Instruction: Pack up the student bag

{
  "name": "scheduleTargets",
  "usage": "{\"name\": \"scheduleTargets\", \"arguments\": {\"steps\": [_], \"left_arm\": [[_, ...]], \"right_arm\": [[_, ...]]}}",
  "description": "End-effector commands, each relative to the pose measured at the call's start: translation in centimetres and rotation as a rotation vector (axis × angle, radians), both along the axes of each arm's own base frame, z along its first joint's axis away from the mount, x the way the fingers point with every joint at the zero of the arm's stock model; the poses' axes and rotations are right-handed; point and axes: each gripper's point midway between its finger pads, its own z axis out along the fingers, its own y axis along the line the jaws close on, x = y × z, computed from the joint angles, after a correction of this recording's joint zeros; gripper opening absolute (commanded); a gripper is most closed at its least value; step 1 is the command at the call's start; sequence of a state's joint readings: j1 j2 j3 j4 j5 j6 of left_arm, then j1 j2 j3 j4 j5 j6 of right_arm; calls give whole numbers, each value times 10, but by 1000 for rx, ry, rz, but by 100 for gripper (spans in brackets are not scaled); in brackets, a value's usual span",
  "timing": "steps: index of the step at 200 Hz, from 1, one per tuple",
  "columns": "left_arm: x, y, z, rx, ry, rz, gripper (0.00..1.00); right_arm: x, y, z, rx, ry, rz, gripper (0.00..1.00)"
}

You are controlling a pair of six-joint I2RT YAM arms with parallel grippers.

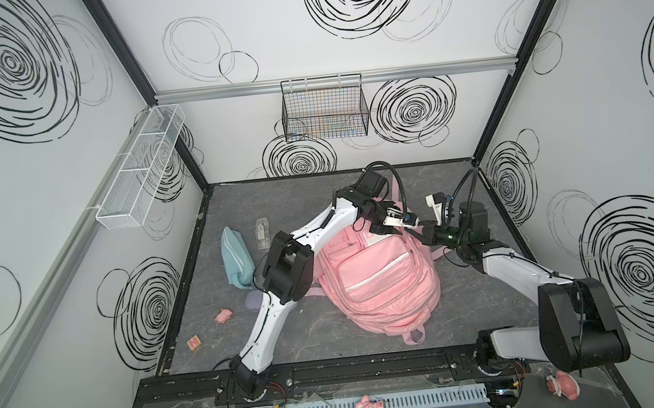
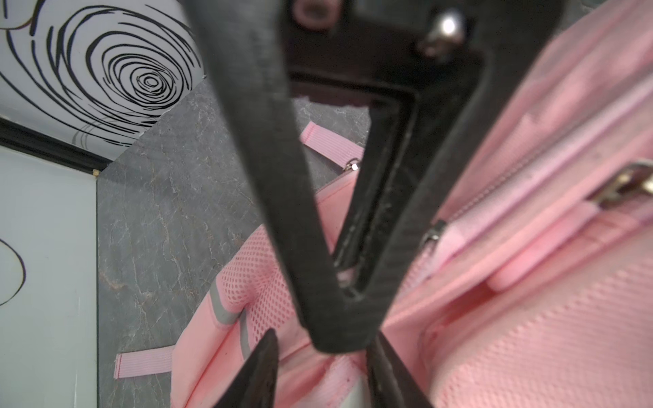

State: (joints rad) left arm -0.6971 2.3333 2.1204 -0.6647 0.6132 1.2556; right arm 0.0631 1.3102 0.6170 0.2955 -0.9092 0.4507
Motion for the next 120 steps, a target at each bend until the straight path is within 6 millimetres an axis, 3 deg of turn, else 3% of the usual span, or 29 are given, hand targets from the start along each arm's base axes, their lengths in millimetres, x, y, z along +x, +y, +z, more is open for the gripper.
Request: {"name": "scheduleTargets", "arguments": {"steps": [1, 18, 30, 32, 54, 73, 93, 120], "left_arm": [[-26, -13, -10, 0, 33, -73, 28], [-27, -18, -3, -36, 39, -87, 9], [-26, -21, 1, -57, 39, -84, 4], [-25, -22, 1, -59, 38, -80, 0], [-12, -25, 10, -100, 41, -8, 0], [11, -22, 27, -172, 45, 104, 0], [40, -10, 54, -295, 37, 260, 0], [59, 15, 79, -424, 19, 413, 0]], "right_arm": [[3, 15, 81, 50, -267, 88, 0], [4, 14, 84, 48, -275, 78, 0], [5, 13, 83, 44, -272, 69, 0], [5, 12, 84, 44, -273, 69, 0], [8, 8, 82, 35, -265, 45, 0], [14, 0, 75, 14, -223, -8, 0], [22, -16, 64, -12, -172, -88, 0], [32, -39, 51, -43, -101, -213, 0]]}}
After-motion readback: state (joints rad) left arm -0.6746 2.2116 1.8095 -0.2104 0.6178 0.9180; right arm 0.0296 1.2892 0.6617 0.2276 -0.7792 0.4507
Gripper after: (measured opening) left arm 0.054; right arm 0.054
